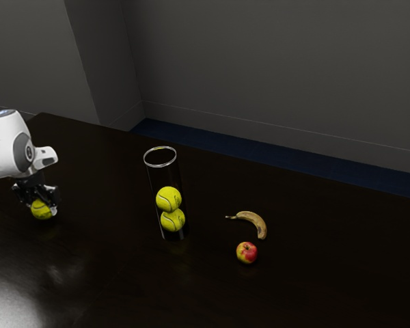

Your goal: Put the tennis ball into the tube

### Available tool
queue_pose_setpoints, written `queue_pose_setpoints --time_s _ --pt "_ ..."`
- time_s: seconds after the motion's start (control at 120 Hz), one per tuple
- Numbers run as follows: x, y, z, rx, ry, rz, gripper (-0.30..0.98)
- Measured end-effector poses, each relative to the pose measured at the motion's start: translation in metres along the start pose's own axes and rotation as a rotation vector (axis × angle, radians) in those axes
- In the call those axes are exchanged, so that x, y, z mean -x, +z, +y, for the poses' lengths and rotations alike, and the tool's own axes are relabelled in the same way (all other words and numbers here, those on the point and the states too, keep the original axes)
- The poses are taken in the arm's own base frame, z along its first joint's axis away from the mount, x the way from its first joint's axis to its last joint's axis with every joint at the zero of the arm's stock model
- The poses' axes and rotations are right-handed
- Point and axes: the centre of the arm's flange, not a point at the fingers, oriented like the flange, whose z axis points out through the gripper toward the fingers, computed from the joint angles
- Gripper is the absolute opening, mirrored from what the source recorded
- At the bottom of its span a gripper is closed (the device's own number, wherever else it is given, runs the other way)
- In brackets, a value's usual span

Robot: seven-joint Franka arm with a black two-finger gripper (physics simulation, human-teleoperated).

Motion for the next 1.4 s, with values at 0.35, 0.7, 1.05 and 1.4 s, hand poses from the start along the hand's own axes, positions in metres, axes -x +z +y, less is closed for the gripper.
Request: queue_pose_setpoints --time_s 0.35,0.7,1.05,1.4 --pt "-0.045 -0.17 0.139 0.033 0.255 0.13 0.27" --pt "-0.038 -0.251 0.316 0.05 0.473 0.064 0.3" --pt "-0.012 -0.266 0.38 0.065 0.5 0.028 0.3" --pt "0.014 -0.263 0.39 0.07 0.461 -0.023 0.31"
